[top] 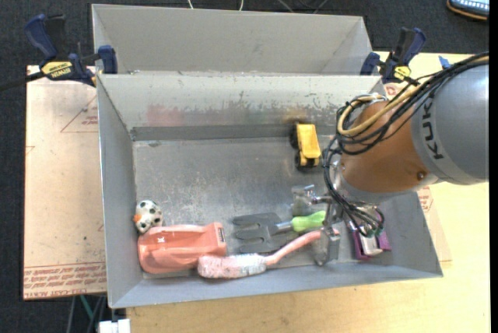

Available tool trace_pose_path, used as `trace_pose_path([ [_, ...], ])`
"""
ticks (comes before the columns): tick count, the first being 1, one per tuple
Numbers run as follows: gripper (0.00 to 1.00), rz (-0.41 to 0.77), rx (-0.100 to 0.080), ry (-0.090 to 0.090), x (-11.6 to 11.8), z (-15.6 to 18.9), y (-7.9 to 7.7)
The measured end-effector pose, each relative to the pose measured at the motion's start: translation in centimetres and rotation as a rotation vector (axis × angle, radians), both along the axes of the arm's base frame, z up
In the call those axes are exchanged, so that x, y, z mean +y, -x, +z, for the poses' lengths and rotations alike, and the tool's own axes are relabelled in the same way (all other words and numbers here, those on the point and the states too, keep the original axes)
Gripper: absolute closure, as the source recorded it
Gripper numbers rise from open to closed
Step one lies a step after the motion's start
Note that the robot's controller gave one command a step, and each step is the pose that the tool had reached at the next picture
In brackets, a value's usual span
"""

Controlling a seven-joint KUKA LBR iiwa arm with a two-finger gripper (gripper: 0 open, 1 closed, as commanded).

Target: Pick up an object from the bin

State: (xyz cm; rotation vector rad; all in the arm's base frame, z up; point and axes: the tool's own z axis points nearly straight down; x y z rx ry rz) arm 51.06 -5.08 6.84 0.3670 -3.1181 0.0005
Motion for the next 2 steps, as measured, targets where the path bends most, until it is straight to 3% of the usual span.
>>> trace_pose_path([
  [1, 1.00, 0.205, -0.022, -0.002, 2.69, 0.19, -0.60],
  [2, 1.00, 0.206, -0.023, -0.002, 2.70, 0.20, -0.60],
])
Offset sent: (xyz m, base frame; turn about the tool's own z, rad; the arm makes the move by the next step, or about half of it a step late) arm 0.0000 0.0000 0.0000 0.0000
